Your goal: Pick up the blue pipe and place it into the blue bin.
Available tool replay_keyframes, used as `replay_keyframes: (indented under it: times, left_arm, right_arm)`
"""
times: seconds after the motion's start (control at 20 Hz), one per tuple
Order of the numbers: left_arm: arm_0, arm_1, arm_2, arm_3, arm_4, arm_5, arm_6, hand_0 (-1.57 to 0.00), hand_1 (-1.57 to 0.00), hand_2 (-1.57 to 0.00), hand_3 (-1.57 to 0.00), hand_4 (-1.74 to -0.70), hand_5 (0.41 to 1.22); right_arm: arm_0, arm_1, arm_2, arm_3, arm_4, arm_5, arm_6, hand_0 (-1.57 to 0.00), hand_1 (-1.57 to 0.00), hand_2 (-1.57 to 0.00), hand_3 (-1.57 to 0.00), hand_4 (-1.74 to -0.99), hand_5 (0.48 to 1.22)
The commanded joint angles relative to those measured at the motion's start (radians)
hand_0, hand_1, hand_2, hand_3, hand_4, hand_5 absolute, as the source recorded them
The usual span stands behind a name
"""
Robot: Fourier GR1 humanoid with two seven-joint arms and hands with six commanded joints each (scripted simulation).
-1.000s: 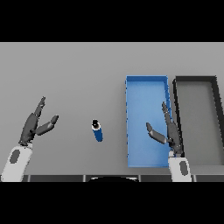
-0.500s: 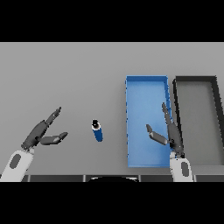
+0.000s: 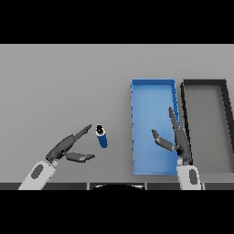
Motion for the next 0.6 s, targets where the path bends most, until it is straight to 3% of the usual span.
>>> replay_keyframes:
  times: [0.0,0.15,0.25,0.4,0.55]
  left_arm:
    - [-0.01,-0.012,-0.003,0.01,-0.007,0.002,-0.016,0.0,0.0,0.0,0.0,-1.15,0.452]
    - [-0.052,-0.091,-0.03,0.057,-0.038,0.025,-0.026,0.0,0.0,0.0,0.0,-1.16,0.46]
    - [-0.084,-0.145,-0.039,0.091,-0.047,0.044,-0.008,0.0,0.0,0.0,0.0,-1.15,0.46]
    - [-0.108,-0.189,-0.052,0.151,-0.069,0.049,-0.037,0.0,0.0,0.0,0.0,-1.12,0.456]
    - [-0.145,-0.214,-0.067,0.206,-0.123,0.077,-0.016,0.0,0.0,0.0,0.0,-1.06,0.425]
  right_arm:
    - [0.009,0.003,0.004,-0.005,0.005,-0.003,-0.001,0.0,0.0,0.0,0.0,-1.218,0.627]
    - [0.005,0.005,0.004,0.001,0.012,-0.007,0.03,0.0,0.0,0.0,0.0,-1.211,0.622]
    - [0.012,0.003,0.003,-0.005,0.016,-0.01,0.026,0.0,0.0,0.0,0.0,-1.202,0.621]
    - [0.012,-0.001,-0.006,0.008,0.012,-0.011,0.014,0.0,0.0,0.0,0.0,-1.211,0.634]
    - [0.02,-0.01,-0.016,0.002,-0.008,0.002,-0.015,0.0,0.0,0.0,0.0,-1.222,0.642]
